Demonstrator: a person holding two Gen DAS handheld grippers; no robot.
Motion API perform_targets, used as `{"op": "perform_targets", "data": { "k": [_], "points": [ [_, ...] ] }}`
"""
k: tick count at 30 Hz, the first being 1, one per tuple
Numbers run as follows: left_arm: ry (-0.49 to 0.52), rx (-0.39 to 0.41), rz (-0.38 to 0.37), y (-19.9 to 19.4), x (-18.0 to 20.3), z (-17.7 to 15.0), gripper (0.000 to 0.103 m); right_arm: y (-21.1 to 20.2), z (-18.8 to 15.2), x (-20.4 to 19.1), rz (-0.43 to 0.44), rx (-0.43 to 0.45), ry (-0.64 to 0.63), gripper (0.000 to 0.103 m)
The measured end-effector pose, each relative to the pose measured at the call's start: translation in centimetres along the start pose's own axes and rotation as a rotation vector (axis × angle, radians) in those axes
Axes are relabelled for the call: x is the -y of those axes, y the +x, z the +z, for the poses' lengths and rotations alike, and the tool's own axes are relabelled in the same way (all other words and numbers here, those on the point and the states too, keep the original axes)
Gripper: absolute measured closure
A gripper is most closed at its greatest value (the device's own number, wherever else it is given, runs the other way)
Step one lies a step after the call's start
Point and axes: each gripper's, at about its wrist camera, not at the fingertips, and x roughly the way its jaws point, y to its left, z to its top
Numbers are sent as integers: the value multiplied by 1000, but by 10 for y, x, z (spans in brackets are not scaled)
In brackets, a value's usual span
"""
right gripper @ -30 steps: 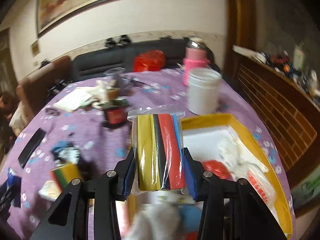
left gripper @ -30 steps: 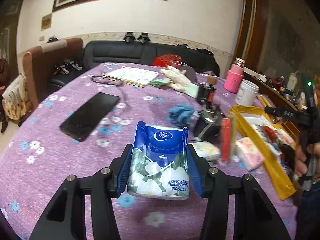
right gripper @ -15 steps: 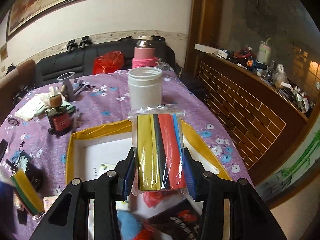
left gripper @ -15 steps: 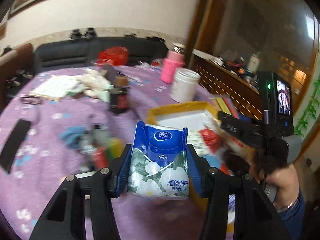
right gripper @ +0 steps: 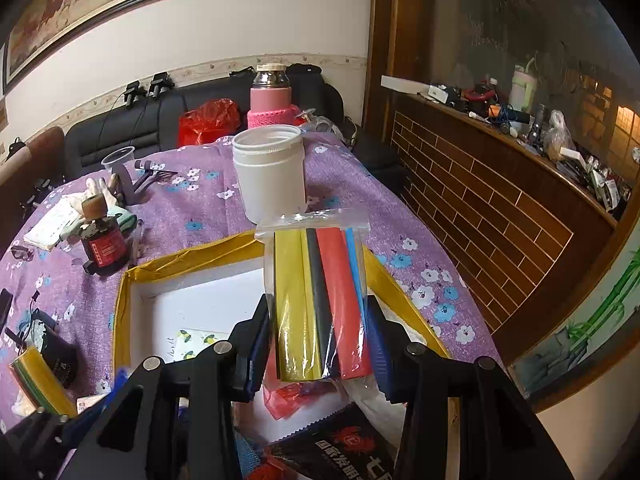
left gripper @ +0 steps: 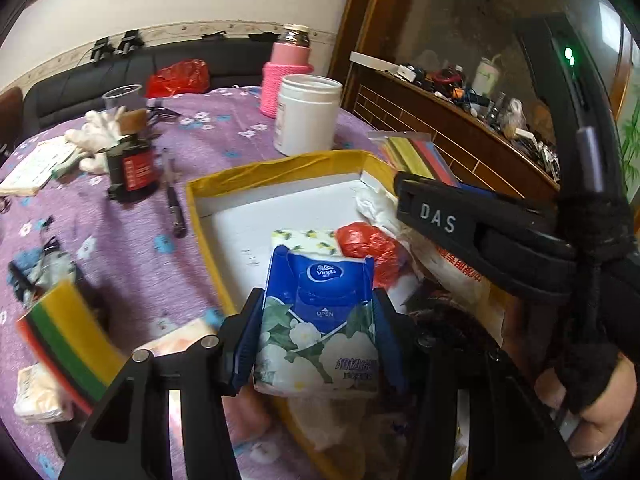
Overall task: Organize soft objects
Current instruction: 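Lower the strips bag and blue tissue pack over the tray with both tools, then open the right tool to drop the strips bag while the left releases the tissue pack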
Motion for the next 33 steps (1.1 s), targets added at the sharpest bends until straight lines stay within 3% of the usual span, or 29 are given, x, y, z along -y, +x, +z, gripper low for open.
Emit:
{"op": "perform_targets", "data": {
  "k": [6,12,33],
  "points": [
    [30,-28,-36,21,13,-2,52,7,-1,3,7,-24,13,57],
    [33,-9,-66,21,10,-7,52,15,-4,-1,10,-46,0,57],
    [67,43,-73,16,11,-13,51,26,-8,-1,21,-91,2,55]
  ]
}}
